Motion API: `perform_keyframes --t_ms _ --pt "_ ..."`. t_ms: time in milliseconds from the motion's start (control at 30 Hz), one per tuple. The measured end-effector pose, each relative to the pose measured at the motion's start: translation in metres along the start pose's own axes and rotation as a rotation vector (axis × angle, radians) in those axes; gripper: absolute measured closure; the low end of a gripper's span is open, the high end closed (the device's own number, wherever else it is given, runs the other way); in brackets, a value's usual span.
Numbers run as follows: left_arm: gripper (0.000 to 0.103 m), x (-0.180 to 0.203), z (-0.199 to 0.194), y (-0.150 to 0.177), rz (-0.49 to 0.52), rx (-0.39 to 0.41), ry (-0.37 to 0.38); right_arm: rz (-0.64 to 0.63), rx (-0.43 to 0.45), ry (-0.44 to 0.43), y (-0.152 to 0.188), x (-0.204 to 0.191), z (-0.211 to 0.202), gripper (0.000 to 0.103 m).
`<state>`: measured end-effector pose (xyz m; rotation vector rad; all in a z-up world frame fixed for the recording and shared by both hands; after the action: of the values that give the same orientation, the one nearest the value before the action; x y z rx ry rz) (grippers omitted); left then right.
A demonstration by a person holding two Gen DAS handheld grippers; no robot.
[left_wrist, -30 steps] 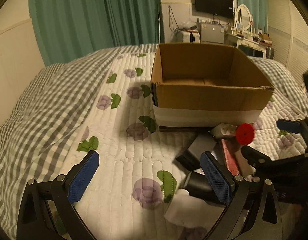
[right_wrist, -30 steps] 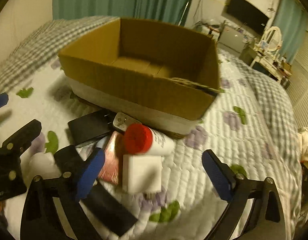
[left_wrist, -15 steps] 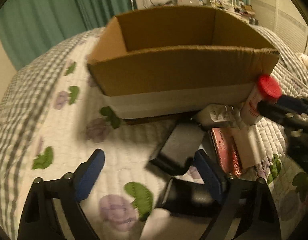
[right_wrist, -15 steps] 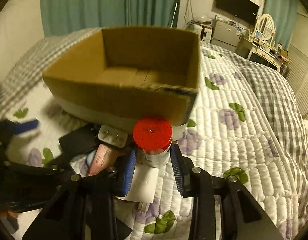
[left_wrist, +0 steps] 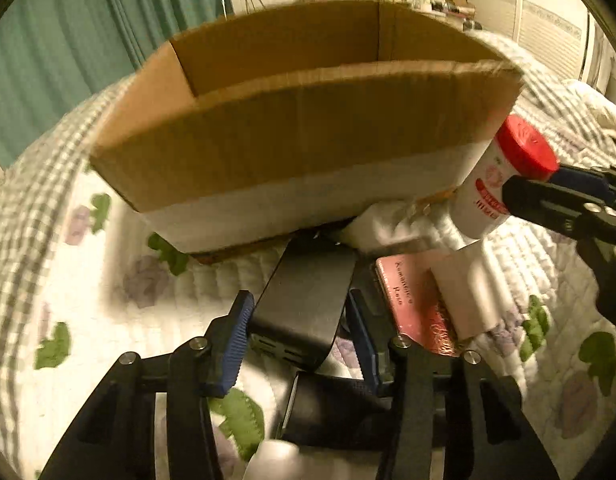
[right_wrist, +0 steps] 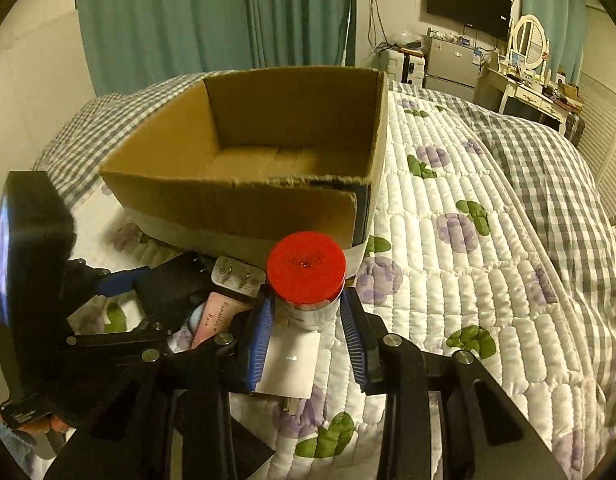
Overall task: Organize rigid objects
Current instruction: 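Grasp the black phone with the left gripper and lift it, then lower the black phone into the box and open the left gripper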
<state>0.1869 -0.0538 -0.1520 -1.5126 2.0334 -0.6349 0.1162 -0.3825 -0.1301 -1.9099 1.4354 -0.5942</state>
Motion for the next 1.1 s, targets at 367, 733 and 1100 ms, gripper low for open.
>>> perform_keyframes --t_ms 367,733,1100 --pt "0.064 -0.012 -0.092 -0.023 -0.085 0.153 0.053 -0.060 0.103 -0.015 -0.027 -0.022 -0.062 0.075" --pt "0.064 -0.044 -0.119 -0.102 -0.102 0.289 0.048 -0.094 0.171 -0.064 -0.083 -0.029 -0.084 0.103" --pt "0.063 -0.059 -0.035 -0.124 -0.100 0.224 -0.030 -0.043 0.008 -0.051 -0.039 0.002 -0.013 0.103"
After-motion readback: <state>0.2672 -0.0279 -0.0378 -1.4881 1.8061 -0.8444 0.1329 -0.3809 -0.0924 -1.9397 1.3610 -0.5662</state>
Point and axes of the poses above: each gripper's, at about its wrist camera, not at the fingertips, and z roughly the way its jaws point, x to its right, y to its underside, the point moved 3 cm from there along z, roughly the way its jaws point, and after that the axes turned 6 degrees about x, right-handed, at the moved point
